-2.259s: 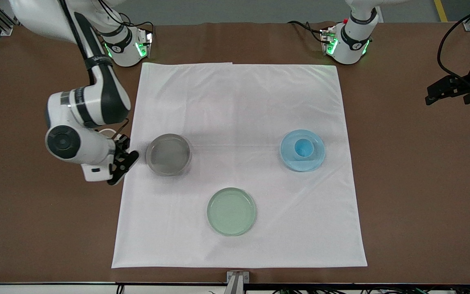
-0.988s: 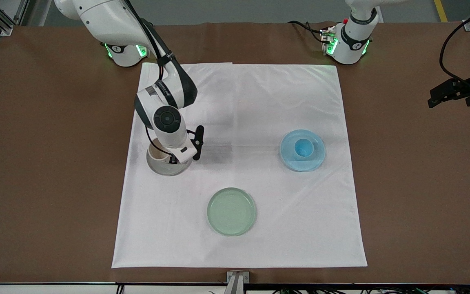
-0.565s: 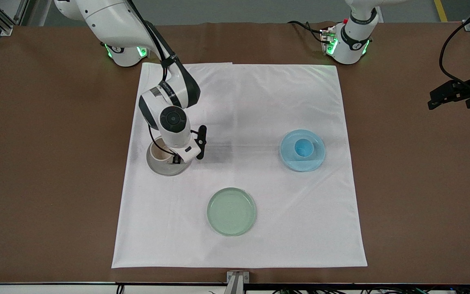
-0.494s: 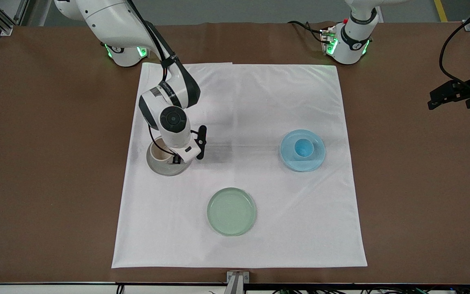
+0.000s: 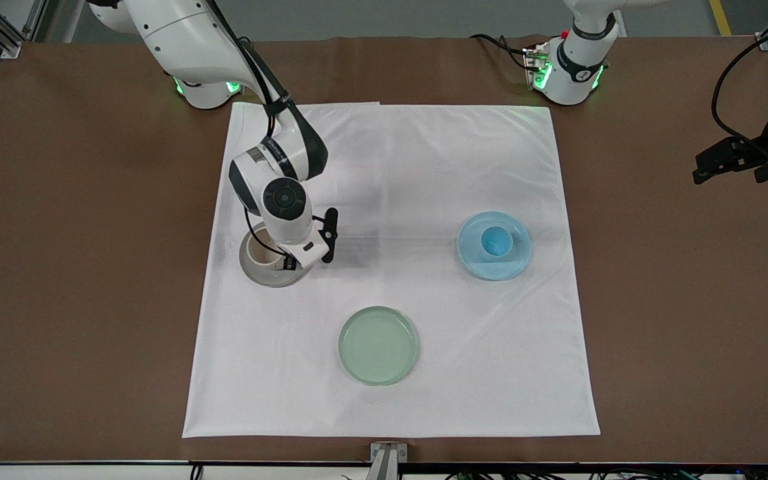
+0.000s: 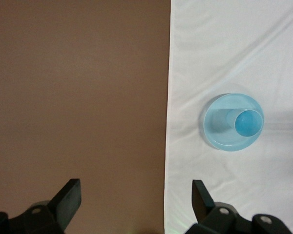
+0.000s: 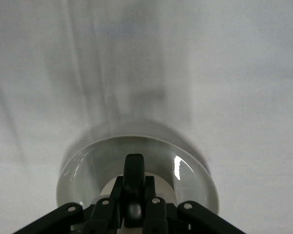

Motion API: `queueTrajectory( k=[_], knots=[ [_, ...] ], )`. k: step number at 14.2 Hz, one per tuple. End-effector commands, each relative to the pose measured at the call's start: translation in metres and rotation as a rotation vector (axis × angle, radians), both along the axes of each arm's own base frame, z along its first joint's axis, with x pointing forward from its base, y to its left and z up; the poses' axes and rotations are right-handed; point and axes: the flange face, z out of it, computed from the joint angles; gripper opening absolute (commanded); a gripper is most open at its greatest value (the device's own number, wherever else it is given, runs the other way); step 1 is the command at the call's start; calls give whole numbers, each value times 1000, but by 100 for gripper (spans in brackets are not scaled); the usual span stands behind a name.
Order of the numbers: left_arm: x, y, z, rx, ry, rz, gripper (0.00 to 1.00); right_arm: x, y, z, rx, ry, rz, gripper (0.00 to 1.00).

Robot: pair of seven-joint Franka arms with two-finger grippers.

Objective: Place blue cup in blue plate and white mug in gray plate
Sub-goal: 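Open the right gripper and draw it back from the mug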

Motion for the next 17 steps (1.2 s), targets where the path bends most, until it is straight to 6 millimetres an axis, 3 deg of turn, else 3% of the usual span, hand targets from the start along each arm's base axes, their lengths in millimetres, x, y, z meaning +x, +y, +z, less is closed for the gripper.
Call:
queueTrajectory(
  k=[1, 2, 3, 5, 7, 11, 12, 14, 16, 17],
  knots=[
    [-1, -1, 4, -14, -14, -15, 100, -1, -4, 2, -16, -5, 16, 23],
    [-1, 0, 4, -12, -14, -15, 100, 1, -8, 2, -18, -3, 8, 48],
    [0, -1, 4, -12, -13, -15, 100, 1, -10, 4, -25, 7, 6, 99],
    [0, -2, 3, -14, -12, -15, 100, 1, -11, 12, -38, 24, 1, 100],
    [0, -3, 3, -14, -14, -16, 100, 3, -7, 32, -28, 10, -1, 100],
    [0, -4, 3, -14, -14, -21, 100, 3, 21, 79, 35, -47, 19, 100],
    [0, -5, 3, -14, -14, -22, 100, 0, 31, 102, 50, -57, 30, 100],
    [0, -2, 4, -14, -16, -18, 100, 3, 28, 162, 34, -43, 3, 100],
    [0, -3, 4, -16, -15, -19, 100, 2, 2, 222, 35, -52, -41, 100],
    [0, -4, 3, -11, -14, -19, 100, 6, -26, 249, 36, -63, -85, 100]
  ],
)
